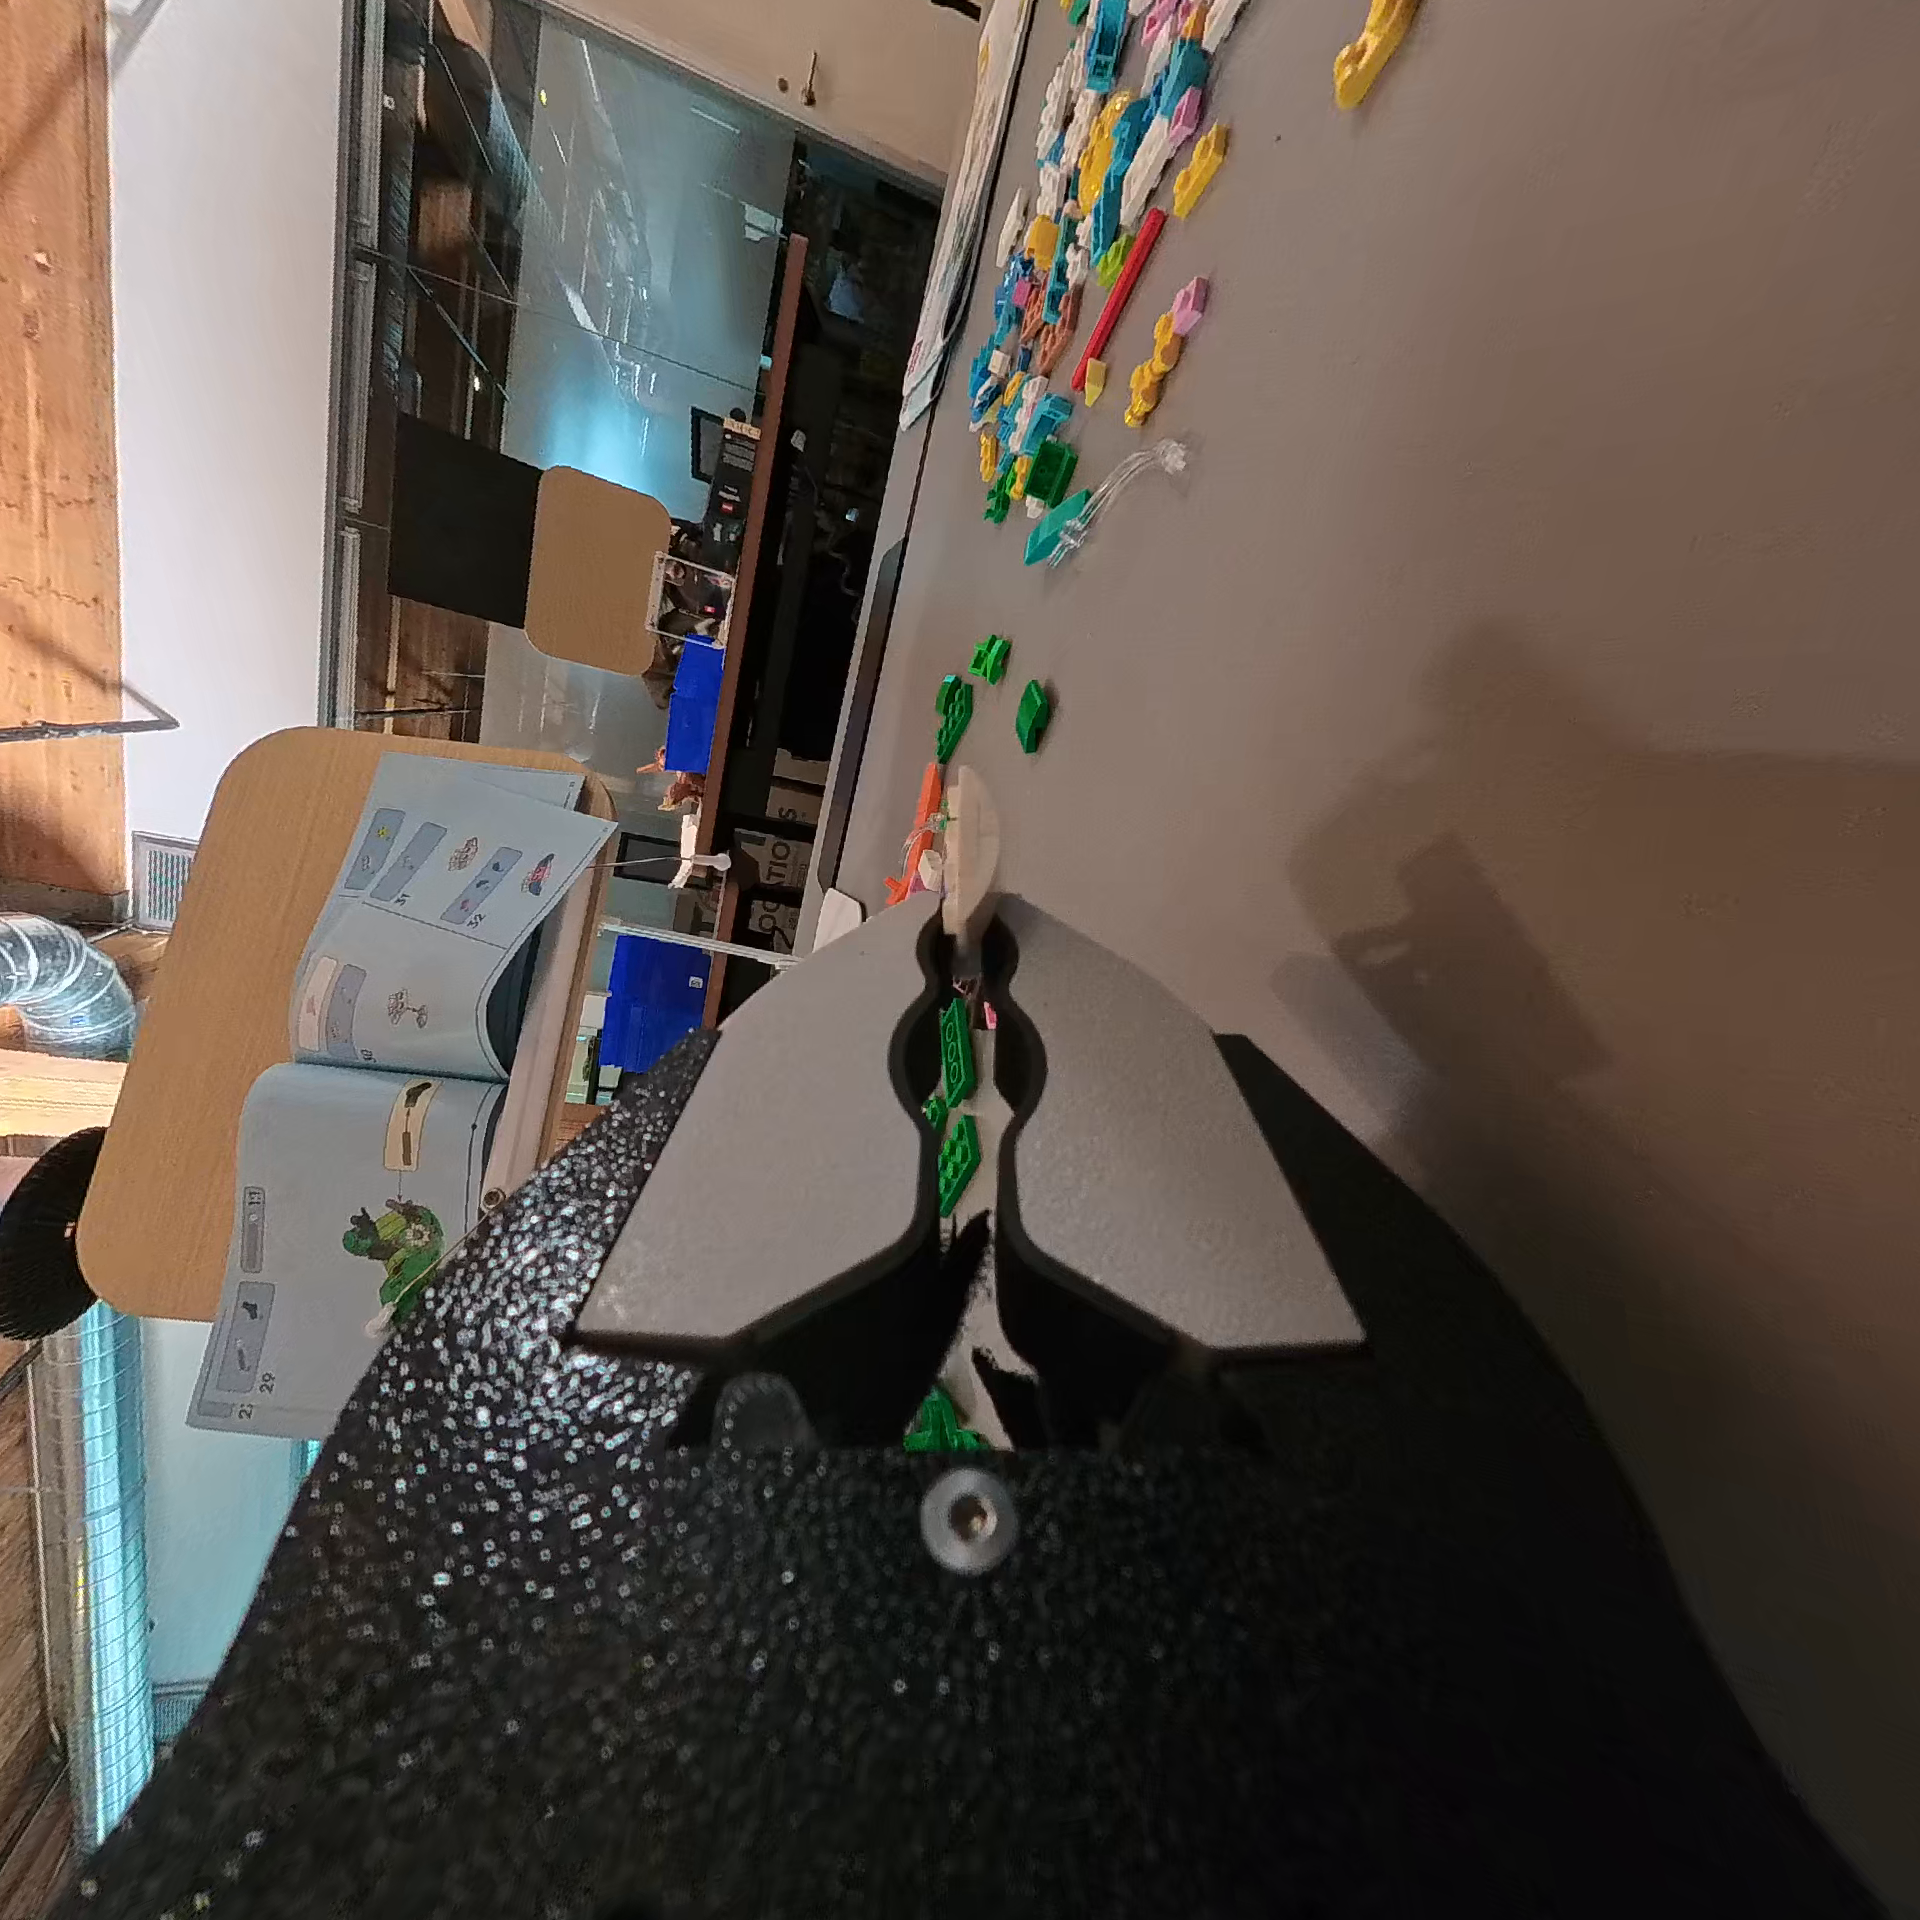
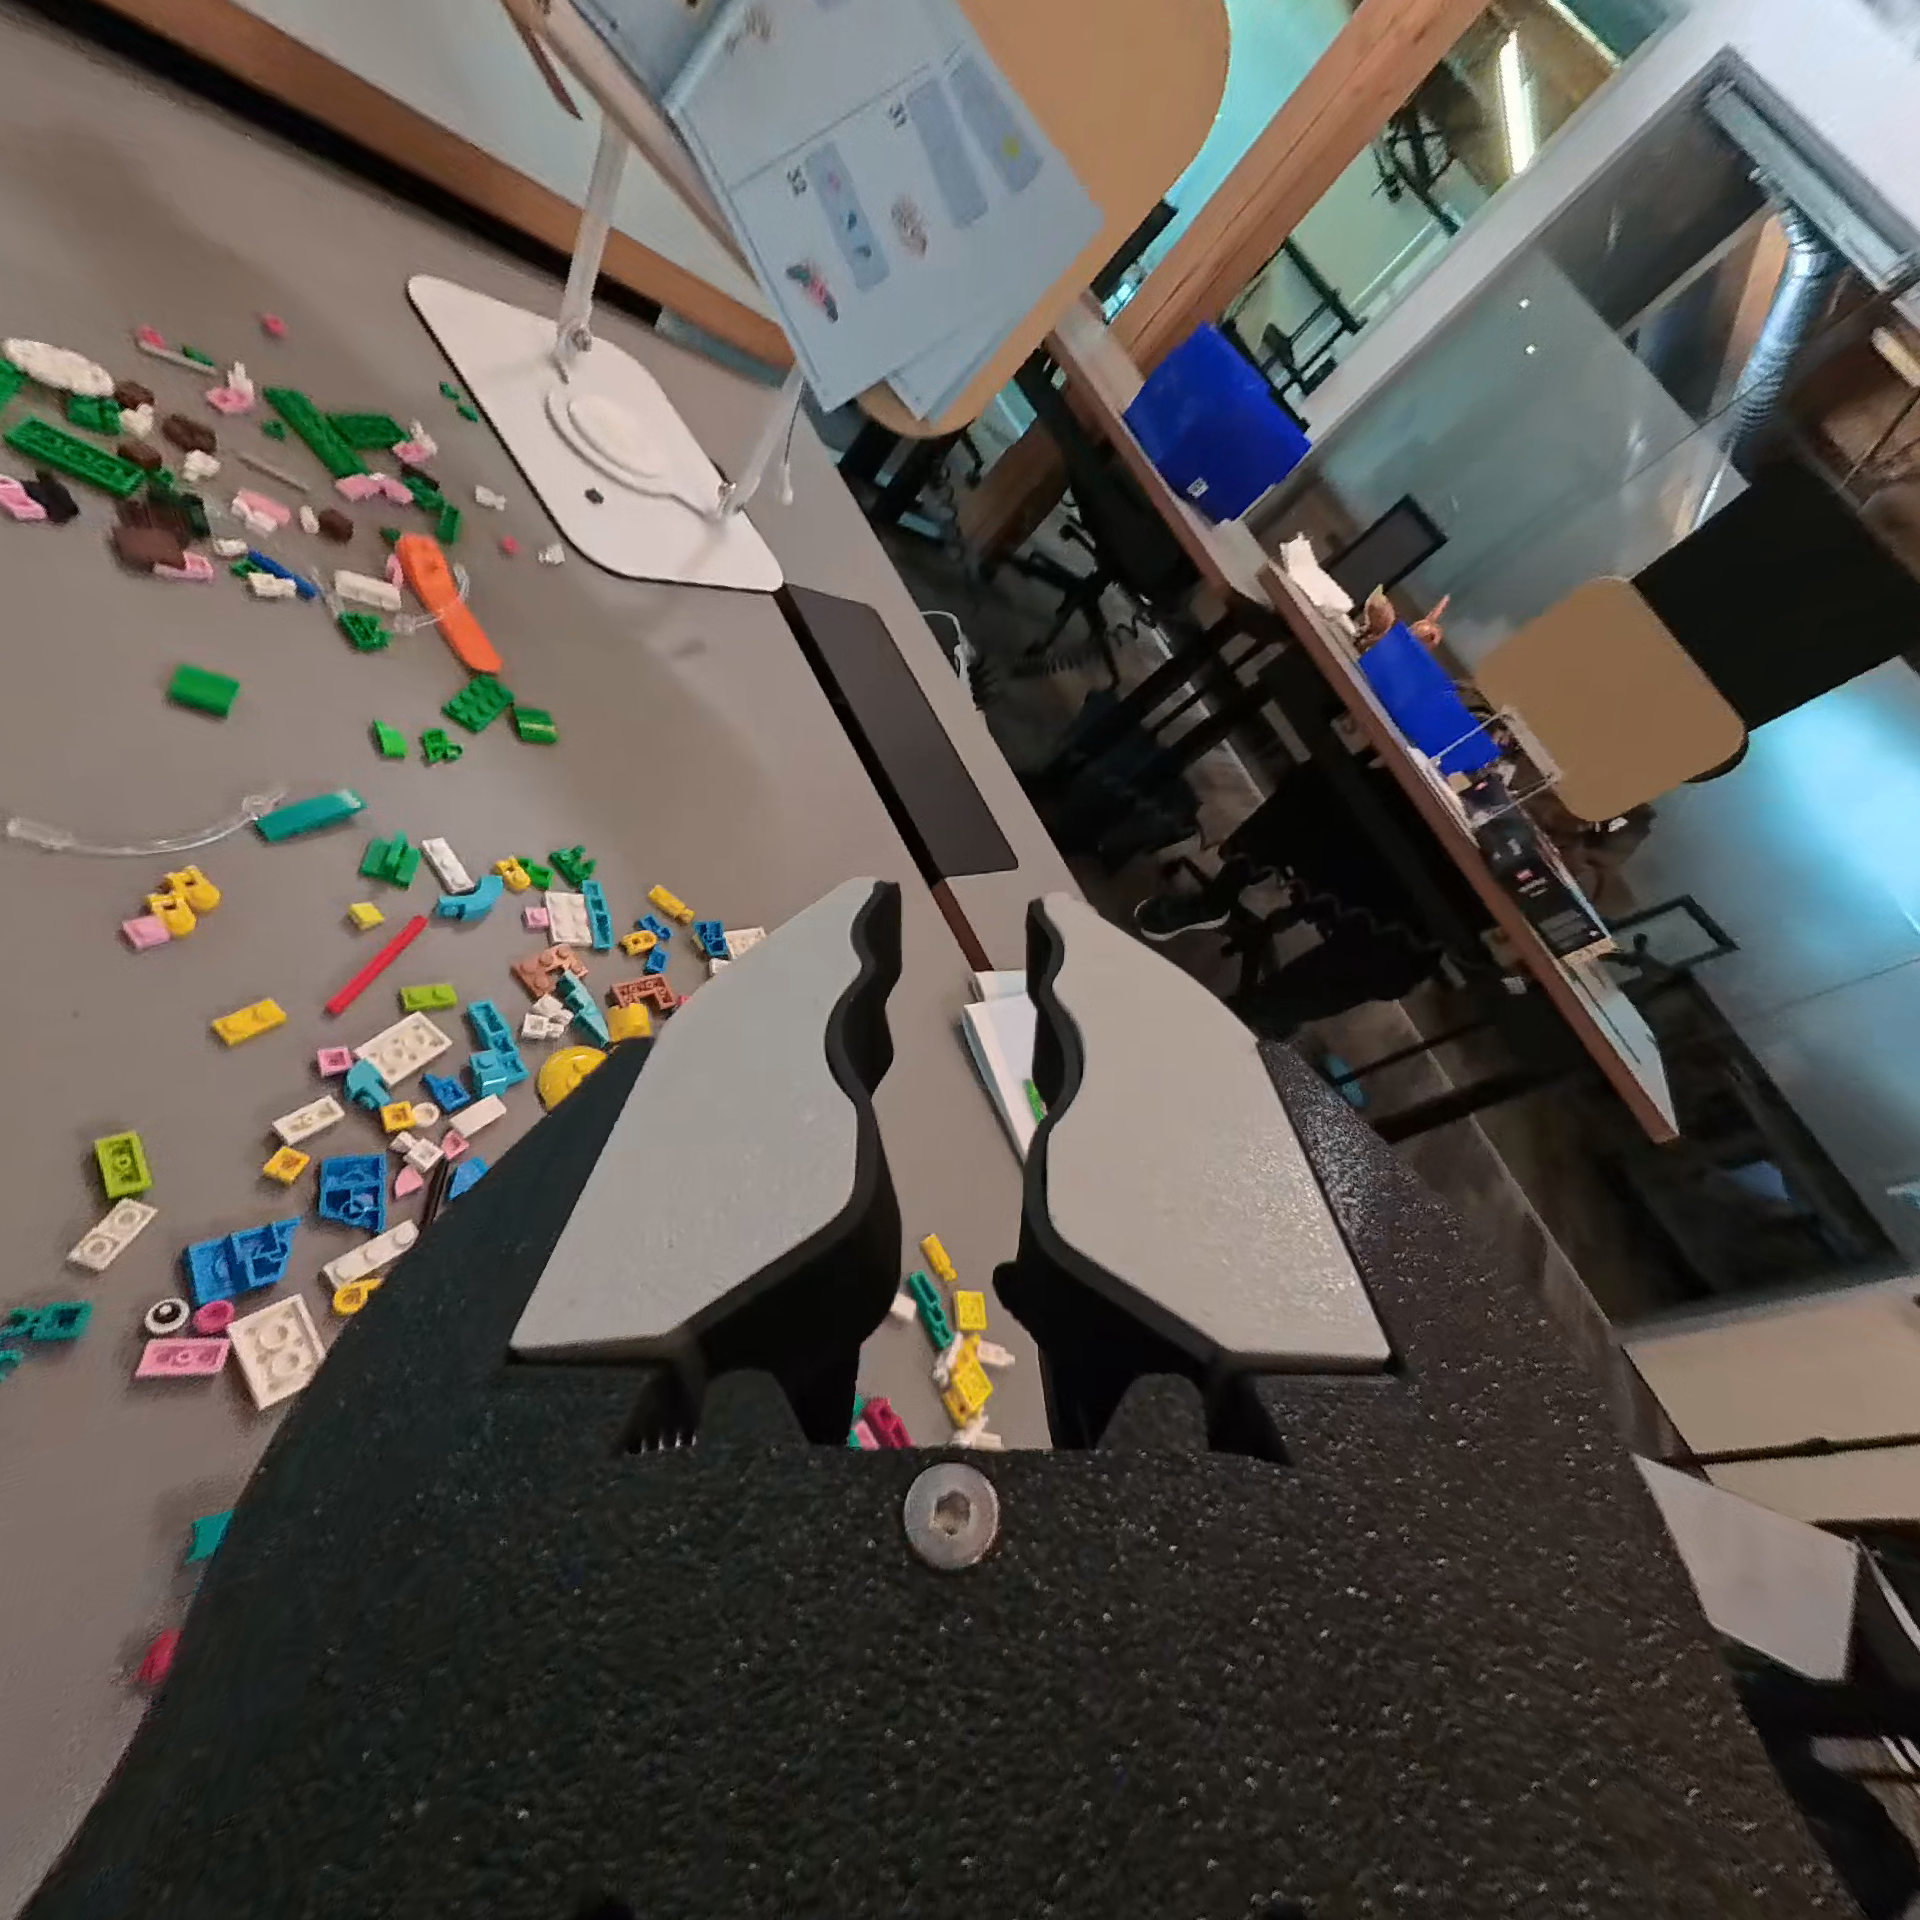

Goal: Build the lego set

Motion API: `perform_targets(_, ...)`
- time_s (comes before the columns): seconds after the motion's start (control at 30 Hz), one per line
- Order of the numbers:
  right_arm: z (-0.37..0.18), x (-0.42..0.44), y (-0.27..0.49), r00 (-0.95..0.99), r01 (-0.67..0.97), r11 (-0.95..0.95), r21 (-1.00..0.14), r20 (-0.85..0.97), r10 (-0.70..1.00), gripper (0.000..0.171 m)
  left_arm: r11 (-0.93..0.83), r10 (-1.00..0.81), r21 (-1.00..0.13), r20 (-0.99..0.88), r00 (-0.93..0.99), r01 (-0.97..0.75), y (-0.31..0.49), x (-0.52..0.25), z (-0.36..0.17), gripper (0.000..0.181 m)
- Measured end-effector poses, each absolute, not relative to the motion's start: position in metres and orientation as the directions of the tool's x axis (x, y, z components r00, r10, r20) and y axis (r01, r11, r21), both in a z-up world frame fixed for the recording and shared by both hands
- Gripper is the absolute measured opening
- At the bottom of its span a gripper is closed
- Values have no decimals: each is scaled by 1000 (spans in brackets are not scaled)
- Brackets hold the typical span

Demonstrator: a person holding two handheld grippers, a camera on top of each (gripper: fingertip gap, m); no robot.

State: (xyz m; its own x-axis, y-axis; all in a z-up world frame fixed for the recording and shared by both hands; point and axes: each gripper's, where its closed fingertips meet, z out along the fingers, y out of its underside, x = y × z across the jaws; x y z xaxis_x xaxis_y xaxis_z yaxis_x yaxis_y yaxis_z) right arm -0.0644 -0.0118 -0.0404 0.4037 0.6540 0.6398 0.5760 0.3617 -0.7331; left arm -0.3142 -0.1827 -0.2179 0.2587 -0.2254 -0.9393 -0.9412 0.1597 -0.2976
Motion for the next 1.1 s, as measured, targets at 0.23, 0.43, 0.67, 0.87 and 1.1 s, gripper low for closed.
perform_targets(0.23,-50,-69,-13,376,583,340,-738,616,693,23,161,-229,-293,-940,253,-943,-183,-314,-219,4)
perform_targets(0.43,-60,-72,-9,359,605,316,-731,604,711,24,162,-230,-286,-942,246,-944,-183,-313,-220,4)
perform_targets(0.67,-73,-73,-5,336,644,287,-710,599,727,24,164,-230,-280,-943,240,-946,-183,-313,-220,4)
perform_targets(0.87,-68,-74,-2,363,629,290,-721,602,711,31,165,-229,-274,-945,233,-948,-183,-312,-221,4)
perform_targets(1.1,-69,-75,-2,364,628,287,-723,599,713,30,166,-230,-265,-947,224,-950,-183,-311,-221,4)
